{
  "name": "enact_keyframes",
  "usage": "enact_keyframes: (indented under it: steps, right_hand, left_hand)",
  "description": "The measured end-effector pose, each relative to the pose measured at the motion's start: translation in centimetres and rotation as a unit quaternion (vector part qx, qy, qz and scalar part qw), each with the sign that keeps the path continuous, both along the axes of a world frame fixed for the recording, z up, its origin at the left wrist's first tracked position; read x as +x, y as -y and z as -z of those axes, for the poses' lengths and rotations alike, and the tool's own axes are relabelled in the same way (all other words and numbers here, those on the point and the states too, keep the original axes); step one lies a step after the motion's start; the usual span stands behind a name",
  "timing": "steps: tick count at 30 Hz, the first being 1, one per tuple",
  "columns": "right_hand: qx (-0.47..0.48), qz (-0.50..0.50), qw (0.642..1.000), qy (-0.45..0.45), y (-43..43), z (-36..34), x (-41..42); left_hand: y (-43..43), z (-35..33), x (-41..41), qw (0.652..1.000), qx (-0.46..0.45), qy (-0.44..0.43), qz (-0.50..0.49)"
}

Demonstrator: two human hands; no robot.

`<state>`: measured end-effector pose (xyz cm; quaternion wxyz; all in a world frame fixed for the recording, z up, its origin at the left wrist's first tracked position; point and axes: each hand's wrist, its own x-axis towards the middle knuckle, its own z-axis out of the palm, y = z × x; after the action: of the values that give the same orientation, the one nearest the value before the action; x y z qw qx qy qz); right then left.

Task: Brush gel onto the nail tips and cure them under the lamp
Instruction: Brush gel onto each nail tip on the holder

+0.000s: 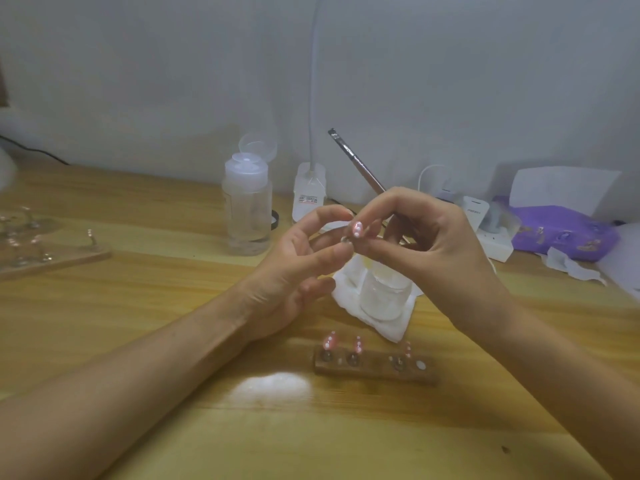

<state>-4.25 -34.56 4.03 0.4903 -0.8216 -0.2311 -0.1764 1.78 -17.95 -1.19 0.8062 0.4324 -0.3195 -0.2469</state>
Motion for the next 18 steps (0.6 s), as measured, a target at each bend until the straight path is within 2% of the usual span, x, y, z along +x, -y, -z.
enact_keyframes:
  steps: [6, 9, 13, 16, 18]
  right_hand:
    - [0.033, -0.021, 0.999, -0.025, 0.6, 0.2, -0.6]
    - [0.045, 0.010, 0.998, -0.032, 2.0, 0.5, -1.6]
    - [0.044, 0.079, 0.994, -0.065, 5.1, 1.9, -4.0]
    - [0.073, 0.104, 0.985, -0.114, 6.2, 3.9, -6.5]
    - [0.046, 0.100, 0.985, -0.131, 6.2, 5.0, -7.6]
  left_hand:
    - [0.1, 0.1, -0.1, 0.999, 0.039, 0.031, 0.008]
    - [0.4, 0.2, -0.5, 0.998, 0.047, 0.038, 0.010]
    - [0.7, 0.0, -0.6, 0.995, 0.073, 0.014, -0.061]
    - [0.4, -0.1, -0.6, 0.998, 0.047, 0.017, -0.049]
    - [0.3, -0.1, -0.6, 0.998, 0.036, 0.031, -0.036]
